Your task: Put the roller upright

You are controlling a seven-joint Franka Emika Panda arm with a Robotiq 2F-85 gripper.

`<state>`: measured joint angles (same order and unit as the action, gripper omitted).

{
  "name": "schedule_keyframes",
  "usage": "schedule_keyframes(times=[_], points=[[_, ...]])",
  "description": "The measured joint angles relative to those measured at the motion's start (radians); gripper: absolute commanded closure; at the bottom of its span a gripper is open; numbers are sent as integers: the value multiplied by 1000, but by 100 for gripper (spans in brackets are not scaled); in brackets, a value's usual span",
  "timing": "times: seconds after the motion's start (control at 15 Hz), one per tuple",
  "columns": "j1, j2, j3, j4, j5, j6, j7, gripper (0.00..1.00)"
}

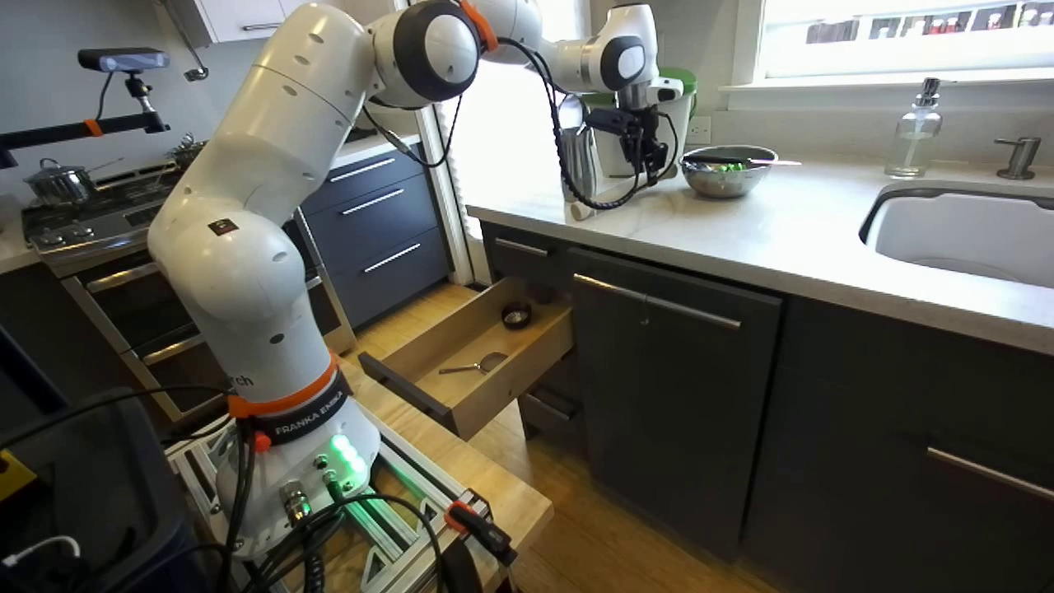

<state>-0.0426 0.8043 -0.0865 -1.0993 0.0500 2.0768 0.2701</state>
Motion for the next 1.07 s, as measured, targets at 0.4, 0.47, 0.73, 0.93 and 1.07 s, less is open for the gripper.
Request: schedule_keyframes(times=[0.4,0.47,0.73,0.93,1.07], points=[[-1,-212,-1,-88,0,97,-96,82],[-1,-253,-2,-126,0,147,-110,82],[1,-367,-5,-296,-12,465,-146,82],[5,-425,-7,-415,-33,724,-145,82],[13,-463,-19,-517,-45,892,-139,82]])
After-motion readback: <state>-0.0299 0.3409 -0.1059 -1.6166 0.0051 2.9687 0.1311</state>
